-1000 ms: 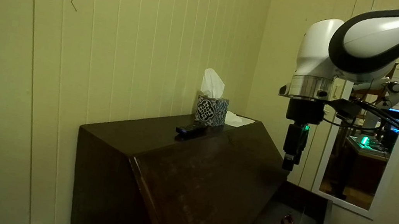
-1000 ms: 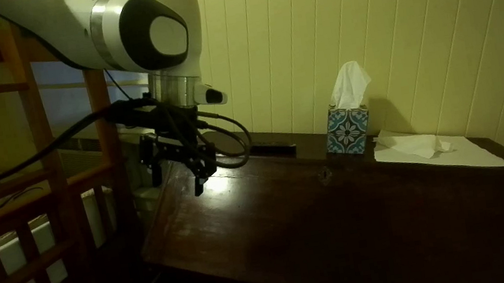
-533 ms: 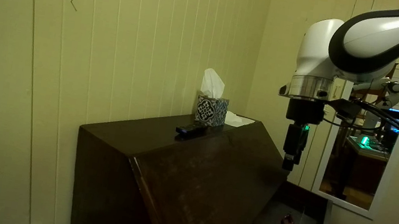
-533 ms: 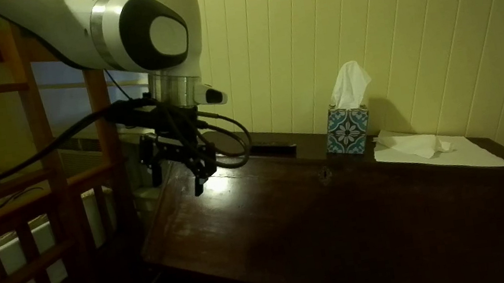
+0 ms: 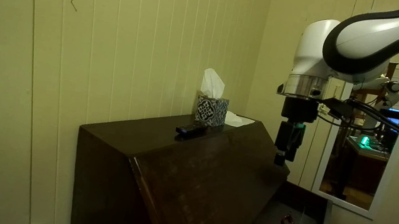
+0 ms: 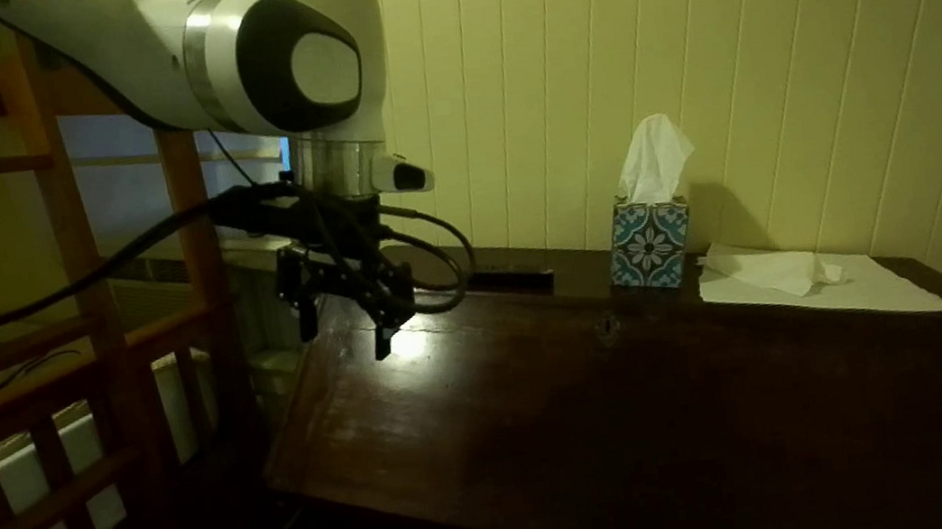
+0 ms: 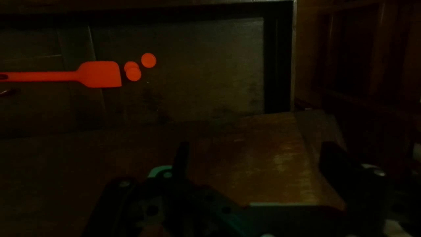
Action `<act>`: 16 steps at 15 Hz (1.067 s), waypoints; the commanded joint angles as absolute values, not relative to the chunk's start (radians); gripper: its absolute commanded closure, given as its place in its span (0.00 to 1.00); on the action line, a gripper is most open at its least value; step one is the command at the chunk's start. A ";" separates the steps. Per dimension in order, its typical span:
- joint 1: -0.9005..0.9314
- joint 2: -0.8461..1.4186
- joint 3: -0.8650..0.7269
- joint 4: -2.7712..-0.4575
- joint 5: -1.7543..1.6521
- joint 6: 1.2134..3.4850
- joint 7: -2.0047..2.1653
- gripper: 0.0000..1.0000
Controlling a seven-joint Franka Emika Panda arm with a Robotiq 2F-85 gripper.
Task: Put the orange block on the top of the shelf
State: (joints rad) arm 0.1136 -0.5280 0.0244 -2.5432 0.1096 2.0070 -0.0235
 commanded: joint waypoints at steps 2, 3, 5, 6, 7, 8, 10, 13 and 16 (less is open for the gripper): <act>0.059 -0.460 0.027 -2.548 0.070 2.132 -0.005 0.00; 0.043 -0.445 0.025 -2.555 0.057 2.141 0.009 0.00; 0.004 -0.409 0.017 -2.580 0.007 2.190 0.003 0.00; -0.009 -0.387 0.006 -2.595 -0.012 2.213 -0.016 0.00; -0.026 -0.366 0.001 -2.613 -0.039 2.248 -0.021 0.00; -0.045 -0.341 -0.002 -2.627 -0.075 2.275 -0.014 0.00; -0.069 -0.291 -0.020 -2.652 -0.115 2.330 -0.020 0.00; -0.079 -0.197 -0.058 -2.706 -0.125 2.486 -0.095 0.00; -0.071 -0.189 -0.062 -2.686 -0.092 2.449 -0.074 0.00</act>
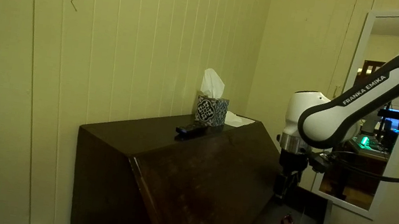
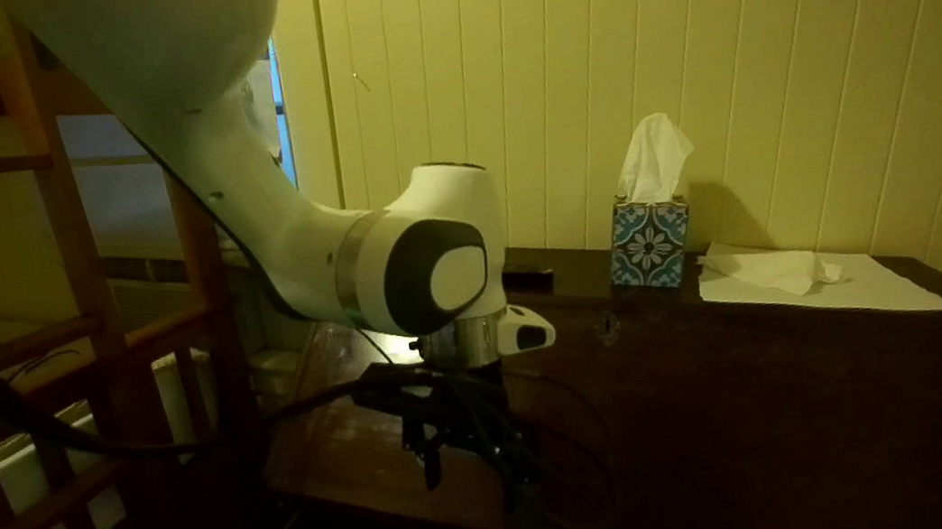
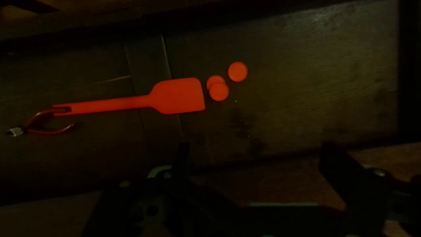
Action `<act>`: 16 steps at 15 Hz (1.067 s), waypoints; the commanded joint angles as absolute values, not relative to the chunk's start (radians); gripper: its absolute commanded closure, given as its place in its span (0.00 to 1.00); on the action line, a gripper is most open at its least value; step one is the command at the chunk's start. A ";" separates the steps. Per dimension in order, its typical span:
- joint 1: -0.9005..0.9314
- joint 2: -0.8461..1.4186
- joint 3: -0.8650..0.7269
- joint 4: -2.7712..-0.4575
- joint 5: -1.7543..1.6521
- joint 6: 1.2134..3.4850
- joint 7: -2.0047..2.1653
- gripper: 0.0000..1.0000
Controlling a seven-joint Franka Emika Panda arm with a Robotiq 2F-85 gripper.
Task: Put the orange block on the top of the shelf
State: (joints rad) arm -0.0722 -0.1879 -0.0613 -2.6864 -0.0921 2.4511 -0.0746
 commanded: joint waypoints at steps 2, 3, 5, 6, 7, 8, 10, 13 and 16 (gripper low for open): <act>-0.069 -0.181 -0.060 -2.677 -0.092 2.449 -0.074 0.00; -0.068 -0.186 -0.059 -2.676 -0.092 2.449 -0.074 0.00; -0.068 -0.194 -0.058 -2.676 -0.092 2.449 -0.073 0.00; -0.068 -0.194 -0.058 -2.676 -0.092 2.449 -0.073 0.00; -0.061 -0.170 -0.063 -2.679 -0.070 2.465 -0.095 0.00; -0.061 -0.140 -0.070 -2.691 -0.054 2.500 -0.103 0.00; -0.063 -0.086 -0.084 -2.717 -0.025 2.578 -0.132 0.00; -0.078 0.045 -0.096 -2.739 -0.035 2.763 -0.153 0.00; -0.090 0.197 -0.089 -2.721 -0.039 2.916 -0.186 0.00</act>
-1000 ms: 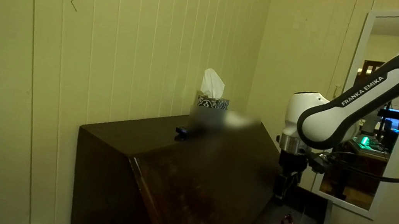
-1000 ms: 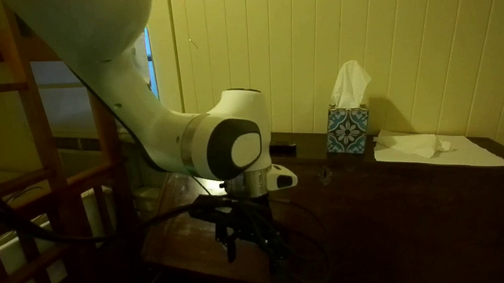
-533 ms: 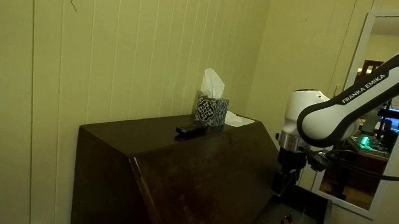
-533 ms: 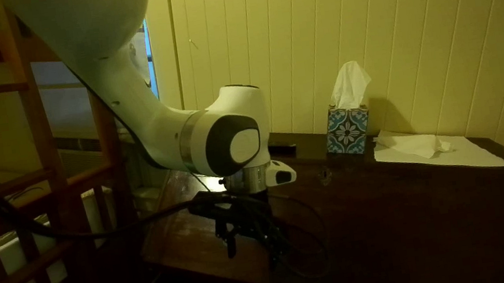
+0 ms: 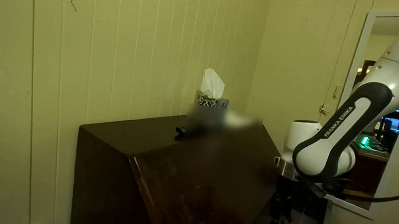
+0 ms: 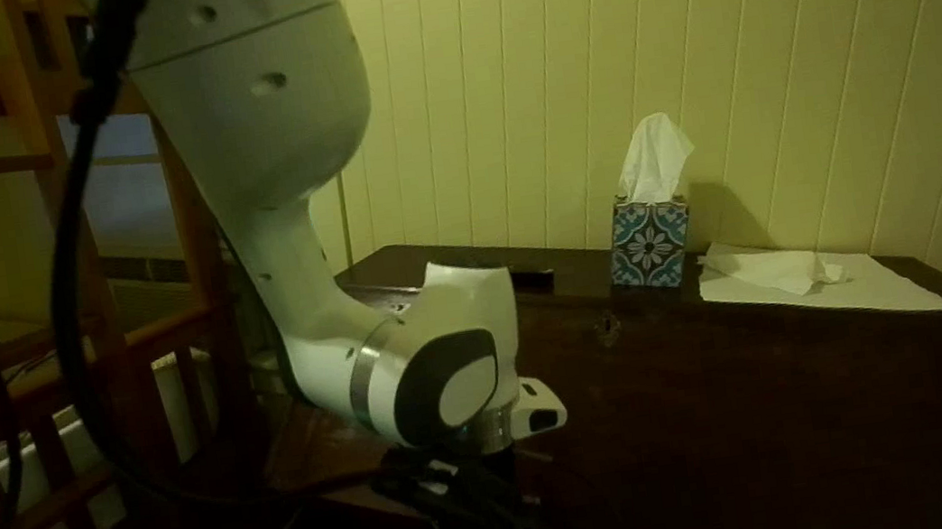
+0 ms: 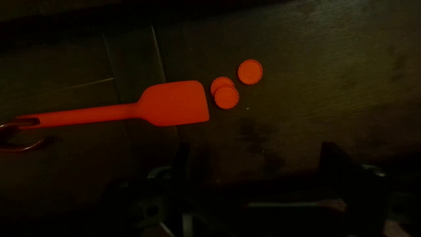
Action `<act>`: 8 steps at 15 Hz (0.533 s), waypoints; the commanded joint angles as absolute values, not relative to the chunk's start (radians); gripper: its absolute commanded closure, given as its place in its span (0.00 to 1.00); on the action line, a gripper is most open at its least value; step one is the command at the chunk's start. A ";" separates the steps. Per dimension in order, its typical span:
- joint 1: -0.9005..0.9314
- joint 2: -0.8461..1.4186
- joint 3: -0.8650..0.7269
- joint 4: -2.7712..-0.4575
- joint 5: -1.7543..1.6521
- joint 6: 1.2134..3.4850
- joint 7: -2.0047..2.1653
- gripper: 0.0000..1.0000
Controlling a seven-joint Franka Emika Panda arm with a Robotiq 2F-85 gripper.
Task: Put the orange block on the top of the shelf
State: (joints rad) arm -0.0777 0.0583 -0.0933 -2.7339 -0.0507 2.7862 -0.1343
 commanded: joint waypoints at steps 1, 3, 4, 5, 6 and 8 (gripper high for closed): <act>-0.099 0.247 -0.073 -2.710 -0.019 2.953 -0.210 0.00; -0.128 0.341 -0.030 -2.689 -0.009 3.021 -0.234 0.00; -0.138 0.377 -0.020 -2.679 -0.026 3.052 -0.231 0.00; -0.127 0.419 -0.035 -2.664 -0.059 3.086 -0.216 0.00; -0.132 0.452 -0.029 -2.650 -0.065 3.112 -0.213 0.00; -0.132 0.514 -0.037 -2.614 -0.074 3.143 -0.202 0.00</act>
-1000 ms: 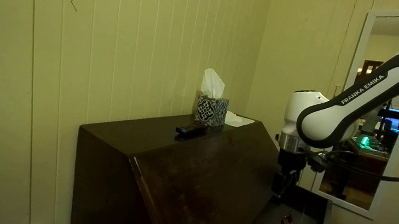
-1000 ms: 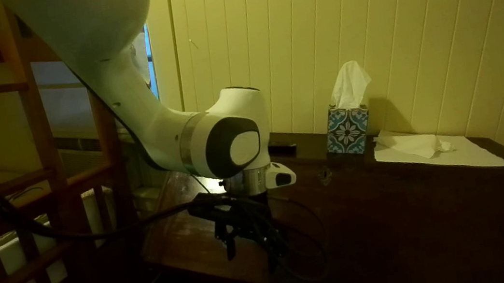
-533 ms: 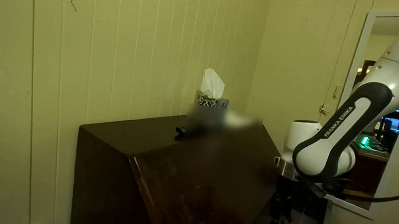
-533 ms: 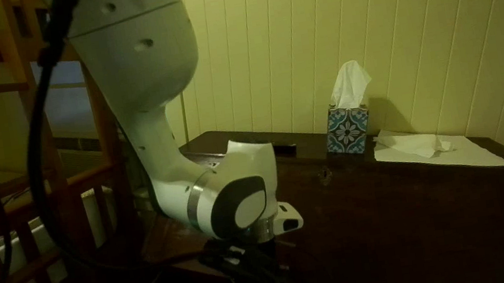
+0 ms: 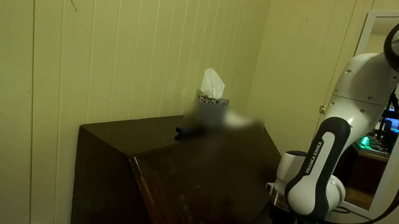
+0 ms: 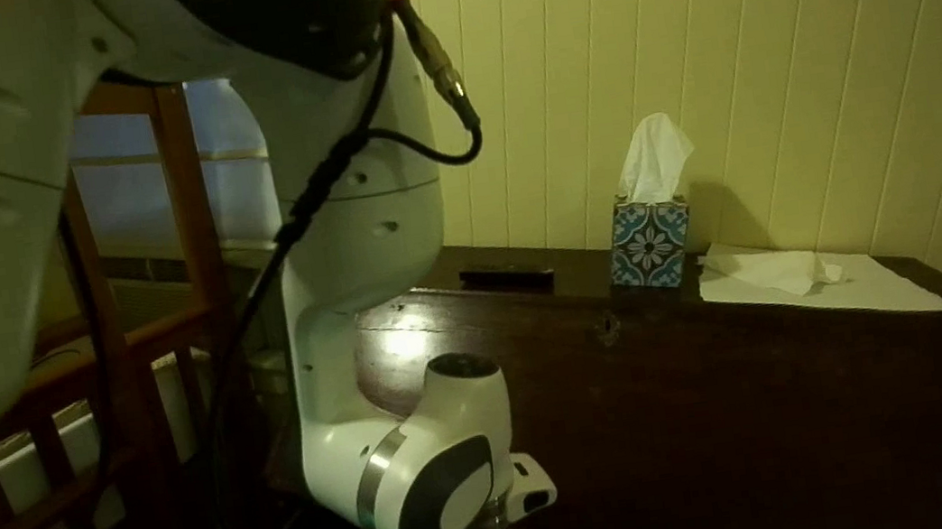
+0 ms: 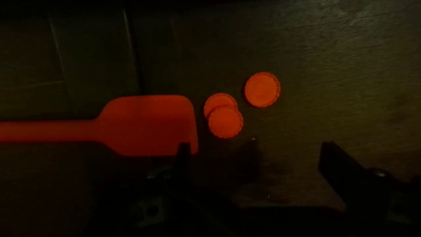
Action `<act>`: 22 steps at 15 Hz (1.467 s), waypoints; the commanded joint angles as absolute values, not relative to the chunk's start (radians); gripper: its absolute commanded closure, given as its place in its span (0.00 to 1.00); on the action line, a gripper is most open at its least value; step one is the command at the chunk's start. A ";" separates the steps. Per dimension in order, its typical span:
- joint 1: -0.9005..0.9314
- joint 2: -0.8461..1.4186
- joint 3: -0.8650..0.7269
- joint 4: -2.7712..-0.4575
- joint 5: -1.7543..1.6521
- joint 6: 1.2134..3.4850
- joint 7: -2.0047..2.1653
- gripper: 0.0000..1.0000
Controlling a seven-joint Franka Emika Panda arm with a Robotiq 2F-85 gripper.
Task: Put the orange block on the top of the shelf
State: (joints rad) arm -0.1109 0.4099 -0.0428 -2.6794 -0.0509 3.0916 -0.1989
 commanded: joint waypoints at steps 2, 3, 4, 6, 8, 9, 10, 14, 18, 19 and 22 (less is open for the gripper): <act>-0.179 0.558 0.002 -2.580 -0.066 3.144 -0.203 0.00; -0.201 0.578 0.021 -2.565 -0.065 3.138 -0.205 0.00; -0.234 0.591 0.052 -2.550 -0.061 3.125 -0.205 0.00; -0.322 0.602 0.140 -2.528 -0.037 3.055 -0.193 0.00; -0.277 0.590 0.101 -2.550 -0.051 3.088 -0.192 0.00; -0.298 0.595 0.118 -2.544 -0.049 3.081 -0.194 0.00; -0.307 0.596 0.123 -2.542 -0.047 3.079 -0.195 0.00; -0.263 0.602 0.080 -2.534 -0.051 3.062 -0.181 0.00; -0.218 0.606 0.031 -2.532 -0.052 3.070 -0.169 0.00; -0.209 0.614 0.023 -2.526 -0.054 3.069 -0.169 0.00; -0.216 0.628 0.035 -2.522 -0.052 3.066 -0.175 0.00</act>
